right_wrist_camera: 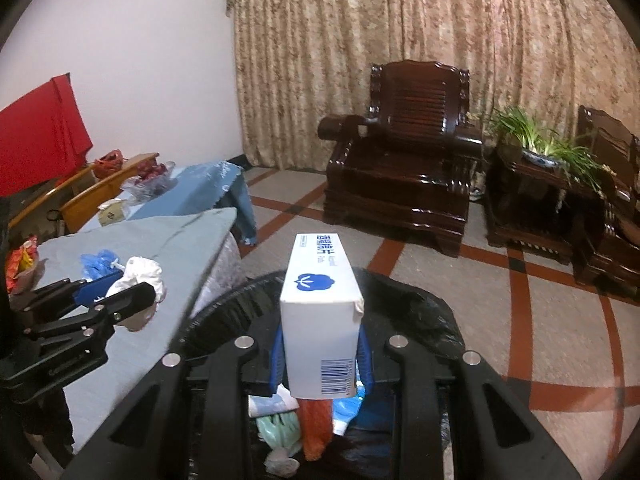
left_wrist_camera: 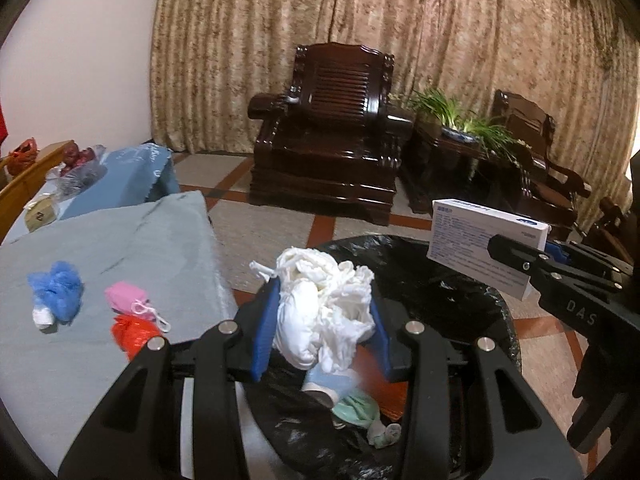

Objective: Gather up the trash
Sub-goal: 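Carry the tissue and medicine box over the trash bin with both tools, then open both grippers to drop tissue and box into the bin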

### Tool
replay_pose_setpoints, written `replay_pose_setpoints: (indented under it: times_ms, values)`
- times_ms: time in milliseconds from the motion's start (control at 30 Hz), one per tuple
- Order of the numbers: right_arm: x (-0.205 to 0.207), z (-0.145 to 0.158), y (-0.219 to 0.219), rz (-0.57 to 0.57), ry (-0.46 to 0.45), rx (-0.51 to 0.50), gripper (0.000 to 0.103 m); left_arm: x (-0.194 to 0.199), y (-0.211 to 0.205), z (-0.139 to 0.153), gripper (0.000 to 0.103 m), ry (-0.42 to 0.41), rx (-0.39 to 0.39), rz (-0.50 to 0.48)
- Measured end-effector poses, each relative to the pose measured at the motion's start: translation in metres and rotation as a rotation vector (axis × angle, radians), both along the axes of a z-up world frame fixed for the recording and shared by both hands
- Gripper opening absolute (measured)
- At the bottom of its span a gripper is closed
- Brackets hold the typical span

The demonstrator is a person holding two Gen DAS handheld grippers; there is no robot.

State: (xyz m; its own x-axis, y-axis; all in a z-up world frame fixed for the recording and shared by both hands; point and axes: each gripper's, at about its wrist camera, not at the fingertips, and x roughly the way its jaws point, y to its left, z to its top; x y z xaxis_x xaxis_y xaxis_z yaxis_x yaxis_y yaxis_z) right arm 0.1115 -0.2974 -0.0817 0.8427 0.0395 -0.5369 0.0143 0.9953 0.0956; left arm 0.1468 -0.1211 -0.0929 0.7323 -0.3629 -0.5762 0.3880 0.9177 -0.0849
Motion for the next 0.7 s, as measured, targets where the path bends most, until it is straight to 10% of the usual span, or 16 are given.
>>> replay_pose_setpoints:
  times_ms: [533, 700]
  values:
    - [0.015, -0.038, -0.033, -0.046, 0.084, -0.004, 0.029, 0.036, -0.04, -0.045, 0.041, 0.068, 0.009, -0.087]
    - [0.018, -0.046, -0.036, -0.05, 0.101, -0.015, 0.031, 0.04, -0.043, -0.053, 0.068, 0.096, -0.003, -0.117]
